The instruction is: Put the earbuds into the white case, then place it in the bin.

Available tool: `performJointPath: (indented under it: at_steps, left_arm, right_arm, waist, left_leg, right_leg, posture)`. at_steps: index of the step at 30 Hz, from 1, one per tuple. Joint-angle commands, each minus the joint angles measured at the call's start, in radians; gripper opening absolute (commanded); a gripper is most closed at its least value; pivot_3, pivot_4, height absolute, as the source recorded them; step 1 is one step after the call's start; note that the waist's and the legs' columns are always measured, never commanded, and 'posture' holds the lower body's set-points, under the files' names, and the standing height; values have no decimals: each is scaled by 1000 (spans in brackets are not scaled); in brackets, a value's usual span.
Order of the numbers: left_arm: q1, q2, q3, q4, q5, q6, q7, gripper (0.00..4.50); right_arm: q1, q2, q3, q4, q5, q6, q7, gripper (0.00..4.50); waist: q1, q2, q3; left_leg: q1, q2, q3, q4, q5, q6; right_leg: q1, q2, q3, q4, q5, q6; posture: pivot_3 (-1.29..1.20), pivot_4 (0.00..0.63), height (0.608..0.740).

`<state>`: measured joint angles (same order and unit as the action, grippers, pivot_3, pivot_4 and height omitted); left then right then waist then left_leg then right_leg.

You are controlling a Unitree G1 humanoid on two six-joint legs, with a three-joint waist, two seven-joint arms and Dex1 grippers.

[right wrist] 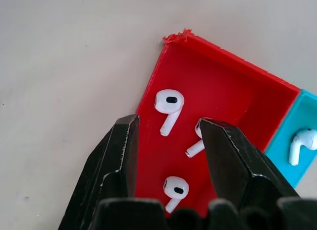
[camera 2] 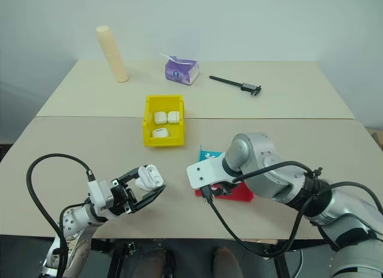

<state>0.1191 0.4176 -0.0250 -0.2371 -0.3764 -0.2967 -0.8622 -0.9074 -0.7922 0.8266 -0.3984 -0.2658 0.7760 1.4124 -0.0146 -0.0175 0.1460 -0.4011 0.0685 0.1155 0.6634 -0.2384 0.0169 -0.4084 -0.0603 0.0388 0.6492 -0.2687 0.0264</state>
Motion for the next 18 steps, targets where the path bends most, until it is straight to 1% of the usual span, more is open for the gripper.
performJointPath:
  at_steps: [1,8,18]
  left_arm:
    - [14,9,3,-70,3,18,23,2770]
    - [45,16,6,-112,15,47,56,2770]
    - [54,26,12,-132,20,81,78,2770]
  right_arm:
    - [-11,23,8,19,-39,-33,-10,2360]
    - [-6,69,22,69,-71,-62,-2,2360]
    - [12,82,8,78,-80,-80,15,2360]
  waist:
    - [-1,0,0]
    - [0,0,0]
    - [-1,0,0]
  left_leg:
    - [0,0,0,0,0,0]
    - [0,0,0,0,0,0]
    - [0,0,0,0,0,0]
  right_leg:
    - [0,0,0,0,0,0]
    - [0,0,0,0,0,0]
    - [0,0,0,0,0,0]
  posture:
    - [0,150,740]
    - [0,150,740]
    - [0,150,740]
